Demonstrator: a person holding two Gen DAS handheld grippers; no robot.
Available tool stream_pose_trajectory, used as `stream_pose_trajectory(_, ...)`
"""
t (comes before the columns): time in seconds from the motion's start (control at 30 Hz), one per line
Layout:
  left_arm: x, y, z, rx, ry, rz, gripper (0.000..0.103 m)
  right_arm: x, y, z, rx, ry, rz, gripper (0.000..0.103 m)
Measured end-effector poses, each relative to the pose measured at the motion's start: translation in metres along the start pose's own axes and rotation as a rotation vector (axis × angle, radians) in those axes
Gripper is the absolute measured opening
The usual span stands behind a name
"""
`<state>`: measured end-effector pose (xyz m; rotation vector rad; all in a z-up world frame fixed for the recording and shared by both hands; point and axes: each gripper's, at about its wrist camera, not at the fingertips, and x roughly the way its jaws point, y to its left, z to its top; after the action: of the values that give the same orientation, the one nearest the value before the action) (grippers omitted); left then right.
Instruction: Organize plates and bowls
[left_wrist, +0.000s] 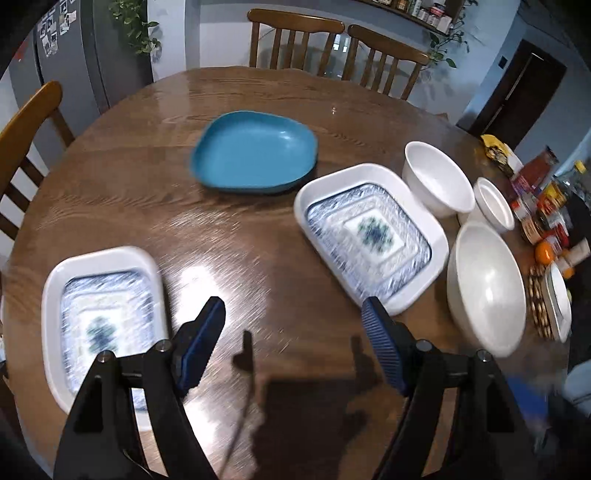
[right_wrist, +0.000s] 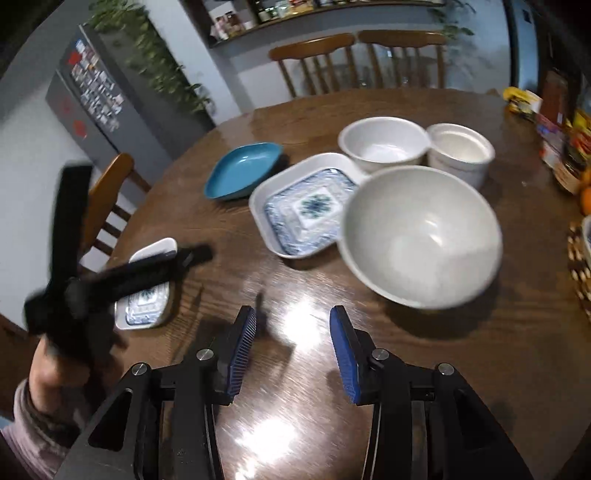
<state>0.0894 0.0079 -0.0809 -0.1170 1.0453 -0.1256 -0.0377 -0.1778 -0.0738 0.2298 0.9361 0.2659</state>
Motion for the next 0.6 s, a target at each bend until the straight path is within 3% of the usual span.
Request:
stream_pose_trajectory(0.23, 0.043, -0.027, 0.015, 0.045, 0.063, 0.147, 0.073, -0.014, -0.027, -0.011, 0.022, 0.002, -0.035, 0.042)
stream_pose_trajectory(0.53, 0.043, 0.012, -0.004, 0.105, 0.126, 0.256, 0.075, -0.005, -0.028, -0.006, -0.01, 0.027, -0.007, 0.042)
stream_pose_trajectory(0.6, 0.036, 0.027, -0.011, 0.114, 0.137, 0.238, 0.074, 0.001, -0.022, -0.003, -0.026, 0.038, 0.008, 0.042)
